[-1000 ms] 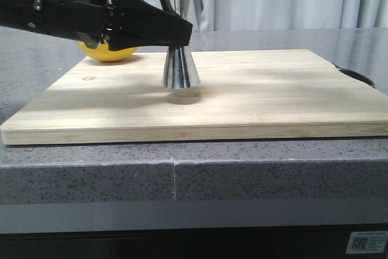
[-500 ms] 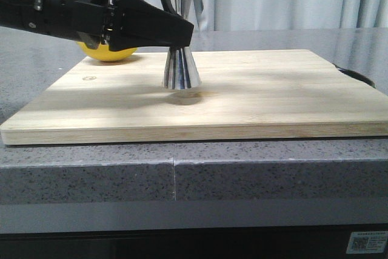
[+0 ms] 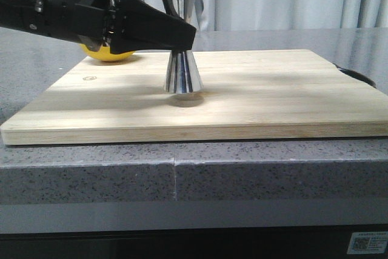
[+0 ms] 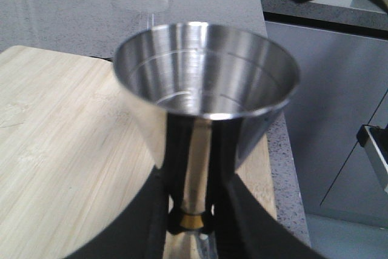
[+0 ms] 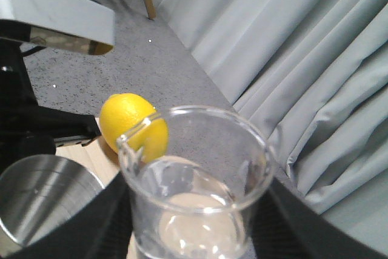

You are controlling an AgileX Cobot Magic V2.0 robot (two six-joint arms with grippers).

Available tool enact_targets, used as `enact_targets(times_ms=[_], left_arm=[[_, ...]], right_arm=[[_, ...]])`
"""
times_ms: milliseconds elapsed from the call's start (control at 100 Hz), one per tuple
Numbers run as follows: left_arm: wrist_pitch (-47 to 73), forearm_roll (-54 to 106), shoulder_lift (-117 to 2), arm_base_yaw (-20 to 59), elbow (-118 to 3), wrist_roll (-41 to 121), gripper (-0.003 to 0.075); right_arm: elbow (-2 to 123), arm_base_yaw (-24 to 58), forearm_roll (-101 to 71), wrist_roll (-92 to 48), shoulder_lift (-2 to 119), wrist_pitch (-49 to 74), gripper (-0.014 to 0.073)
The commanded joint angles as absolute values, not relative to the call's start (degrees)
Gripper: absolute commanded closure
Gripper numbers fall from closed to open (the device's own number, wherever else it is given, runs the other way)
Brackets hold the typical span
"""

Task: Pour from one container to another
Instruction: 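Carry the beaker with the right gripper above the held jigger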

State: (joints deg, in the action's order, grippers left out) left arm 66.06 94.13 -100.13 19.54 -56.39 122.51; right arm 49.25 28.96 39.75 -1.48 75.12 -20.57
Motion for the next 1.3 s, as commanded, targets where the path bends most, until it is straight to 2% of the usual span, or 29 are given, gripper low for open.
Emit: enact_targets(times_ms=[0, 390, 1290], left_arm=[[72.74, 97.57, -97.62, 20.08, -58.01, 121.87, 0.0739], [72.74, 97.34, -97.62, 20.08, -58.01, 121.87, 0.0739], [71.71, 96.94, -97.62, 20.08, -59.43, 121.59, 0.0739]], right_arm=[[51.13, 28.87, 39.69, -1.49, 73.58, -25.05, 0.0401], [55.03, 28.87, 42.25, -1.49, 76.46, -23.19, 0.0401], [55.42, 28.87, 49.19, -1.49, 75.84, -19.54, 0.0401]])
